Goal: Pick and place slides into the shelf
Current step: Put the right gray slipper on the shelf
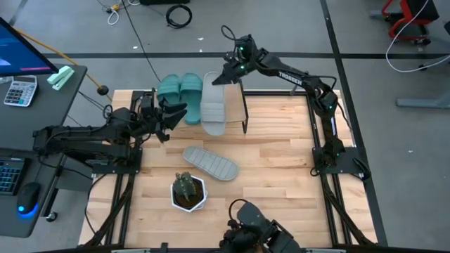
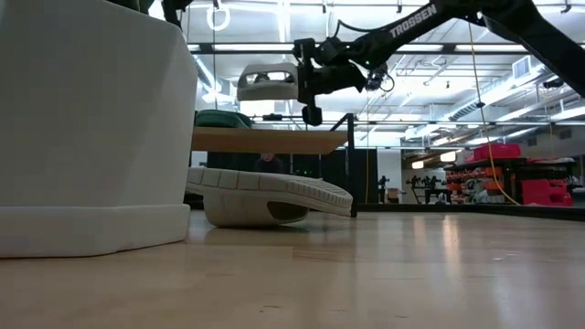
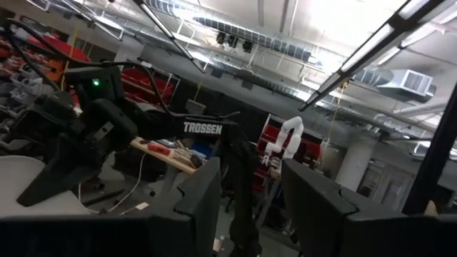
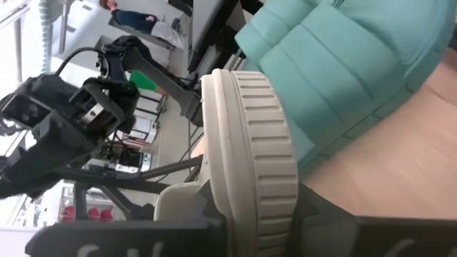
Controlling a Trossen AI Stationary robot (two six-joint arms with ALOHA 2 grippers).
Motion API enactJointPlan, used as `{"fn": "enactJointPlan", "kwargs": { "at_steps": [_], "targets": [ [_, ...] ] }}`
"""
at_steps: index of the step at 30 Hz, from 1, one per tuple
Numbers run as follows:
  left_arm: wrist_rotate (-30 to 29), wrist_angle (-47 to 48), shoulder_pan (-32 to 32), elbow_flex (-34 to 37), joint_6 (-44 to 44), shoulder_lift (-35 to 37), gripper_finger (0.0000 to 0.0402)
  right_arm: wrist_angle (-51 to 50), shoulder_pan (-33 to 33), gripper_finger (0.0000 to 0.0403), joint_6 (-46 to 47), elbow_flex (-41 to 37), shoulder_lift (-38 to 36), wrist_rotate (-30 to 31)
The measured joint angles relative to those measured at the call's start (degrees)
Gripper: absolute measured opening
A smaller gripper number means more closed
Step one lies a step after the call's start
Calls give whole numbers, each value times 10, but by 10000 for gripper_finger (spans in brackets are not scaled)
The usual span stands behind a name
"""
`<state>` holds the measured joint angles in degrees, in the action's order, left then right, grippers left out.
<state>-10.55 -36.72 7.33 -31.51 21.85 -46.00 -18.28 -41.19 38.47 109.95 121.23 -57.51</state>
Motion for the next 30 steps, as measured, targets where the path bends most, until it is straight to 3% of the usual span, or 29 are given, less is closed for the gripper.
{"fn": "enactJointPlan", "kwargs": {
  "at_steps": [7,17,30],
  "targets": [
    [-14,-19,0,0,-18,0,143,-19,11,60,-55,0,0,3],
    [-29,-25,0,0,-22,0,140,-66,30,60,-163,0,0,70],
    [-29,-24,0,0,-22,0,129,-76,33,60,-206,0,-1,116]
  ]
}}
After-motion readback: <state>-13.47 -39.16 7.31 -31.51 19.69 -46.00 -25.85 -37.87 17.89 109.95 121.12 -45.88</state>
